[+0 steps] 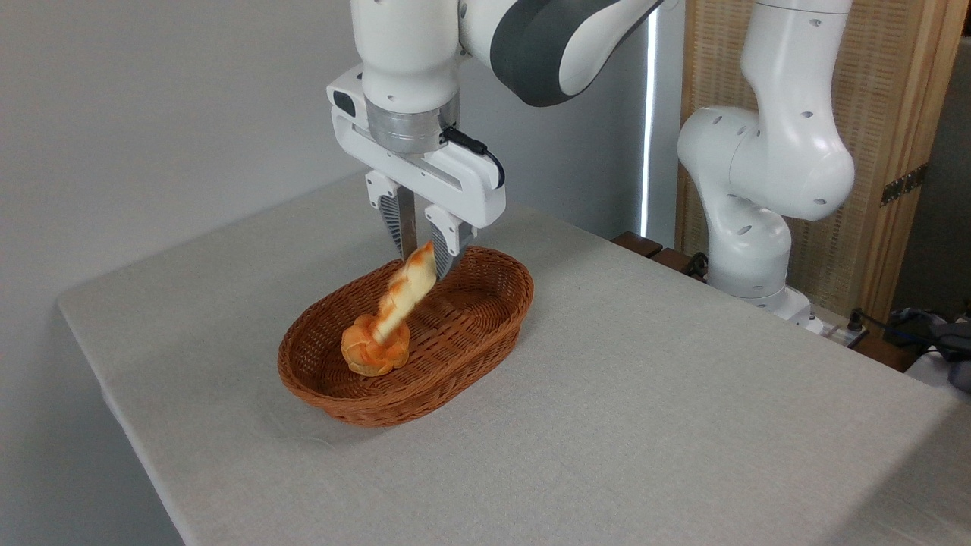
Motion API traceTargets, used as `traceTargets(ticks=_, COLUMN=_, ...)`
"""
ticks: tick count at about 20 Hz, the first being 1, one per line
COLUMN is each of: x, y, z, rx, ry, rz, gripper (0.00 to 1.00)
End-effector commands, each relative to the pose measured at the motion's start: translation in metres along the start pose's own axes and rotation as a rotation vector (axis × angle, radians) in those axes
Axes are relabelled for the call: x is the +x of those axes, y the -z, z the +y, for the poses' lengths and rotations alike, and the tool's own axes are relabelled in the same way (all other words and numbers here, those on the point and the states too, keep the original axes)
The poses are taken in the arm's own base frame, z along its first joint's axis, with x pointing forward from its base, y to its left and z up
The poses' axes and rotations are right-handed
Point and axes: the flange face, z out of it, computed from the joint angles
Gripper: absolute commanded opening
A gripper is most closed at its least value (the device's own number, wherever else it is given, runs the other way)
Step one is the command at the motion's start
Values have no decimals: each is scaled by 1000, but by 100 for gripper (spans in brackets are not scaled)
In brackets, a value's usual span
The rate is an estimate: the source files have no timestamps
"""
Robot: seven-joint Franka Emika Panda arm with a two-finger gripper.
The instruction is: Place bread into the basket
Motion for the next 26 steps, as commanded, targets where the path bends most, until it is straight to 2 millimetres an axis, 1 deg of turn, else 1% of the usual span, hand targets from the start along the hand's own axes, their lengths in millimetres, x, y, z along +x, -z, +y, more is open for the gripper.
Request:
traceTargets(ticks=1, x=-1, y=2, z=-2, rx=13, ry=2, rz=9, gripper=89)
traceTargets(ticks=2, x=-1, y=2, z=-2, rx=13, ry=-1, rz=8, gripper=90)
traceTargets(ticks=4, x=-2, y=3, z=-3, rx=30, ry=-4, rz=0, gripper=98)
traceTargets(ticks=5, x=-3, y=4, z=-4, rx=44, ry=-7, rz=-7, gripper=100)
traceTargets(ticks=9, x=-3, y=4, z=-5, rx=52, ry=-10, rz=-9, gripper=100)
traceTargets(ticks=12, x=-3, y=13, z=-4, rx=71, ry=-17, rz=0, gripper=100)
traceTargets(ticks=13, x=-1, y=22, z=-5, rx=111, ry=-30, rz=-2, gripper=100)
traceTargets(ticks=16, x=3, y=59, z=-9, rx=262, ry=-69, rz=-21, gripper=100)
traceTargets(ticks=18, x=11, y=78, z=-12, rx=294, ry=-72, rz=-12, gripper=100)
traceTargets(ticks=19, x=13, y=90, z=-23, rx=297, ry=-51, rz=-10, gripper=100)
traceTargets(ticks=20, x=16, y=100, z=-28, rx=294, ry=-51, rz=-18, gripper=100)
traceTargets(ticks=21, x=21, y=107, z=-31, rx=288, ry=-69, rz=-31, gripper=100)
traceTargets(ticks=22, x=21, y=115, z=-40, rx=285, ry=-82, rz=-42, gripper=100)
traceTargets(ticks=24, x=27, y=127, z=-52, rx=289, ry=-141, rz=-45, gripper=100)
traceTargets(ticks=26, x=33, y=128, z=-60, rx=288, ry=-193, rz=-49, gripper=100)
